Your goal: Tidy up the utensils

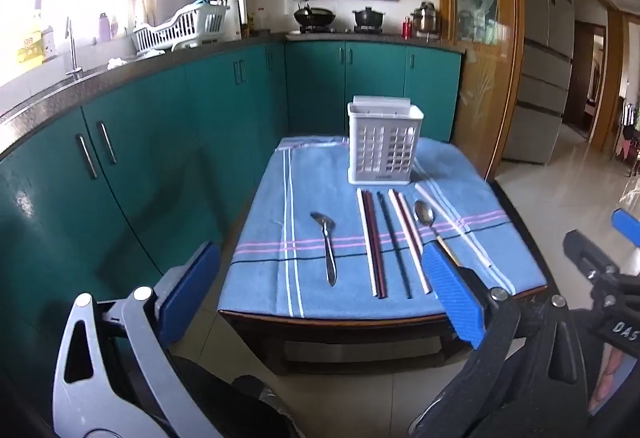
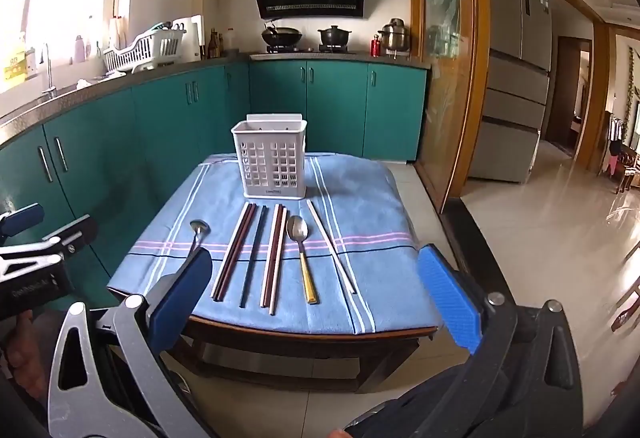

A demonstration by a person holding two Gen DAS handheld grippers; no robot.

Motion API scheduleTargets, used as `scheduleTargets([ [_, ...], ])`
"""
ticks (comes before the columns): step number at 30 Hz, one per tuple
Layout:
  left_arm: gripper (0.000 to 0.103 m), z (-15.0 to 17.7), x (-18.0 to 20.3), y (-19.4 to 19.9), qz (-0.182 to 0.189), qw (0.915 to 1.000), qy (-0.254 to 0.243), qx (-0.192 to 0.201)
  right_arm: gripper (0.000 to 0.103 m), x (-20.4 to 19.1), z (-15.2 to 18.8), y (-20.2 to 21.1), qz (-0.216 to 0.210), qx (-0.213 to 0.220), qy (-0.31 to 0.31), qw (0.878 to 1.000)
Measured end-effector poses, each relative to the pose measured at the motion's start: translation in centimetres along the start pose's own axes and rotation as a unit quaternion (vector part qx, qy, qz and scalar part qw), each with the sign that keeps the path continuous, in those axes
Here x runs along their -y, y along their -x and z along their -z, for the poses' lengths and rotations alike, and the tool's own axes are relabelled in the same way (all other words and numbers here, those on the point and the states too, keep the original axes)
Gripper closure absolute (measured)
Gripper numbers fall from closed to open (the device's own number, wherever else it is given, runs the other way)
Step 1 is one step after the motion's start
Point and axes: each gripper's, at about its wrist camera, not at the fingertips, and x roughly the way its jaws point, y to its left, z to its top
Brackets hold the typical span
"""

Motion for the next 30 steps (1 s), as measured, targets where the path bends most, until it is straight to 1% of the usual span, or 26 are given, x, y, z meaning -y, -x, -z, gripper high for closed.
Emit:
scheduleTargets([
  [3, 0.003, -0.6, -0.2, 1.2, 0.003, 1.0, 0.002, 0.009, 0.003, -0.1, -0.5, 0.5, 0.0, 0.004, -0.001, 1.0],
  [15, 0.003, -0.2, -0.1, 1.9, 0.008, 0.9998, 0.0, 0.02, 0.003, -0.6, -0.7, 1.9, -0.003, 0.011, -0.002, 1.0],
  [30, 0.003, -0.1, -0.4, 1.7, 0.007, 0.9999, 0.002, 0.014, 0.003, -0.7, -0.3, 1.8, -0.002, 0.013, -0.006, 1.0],
])
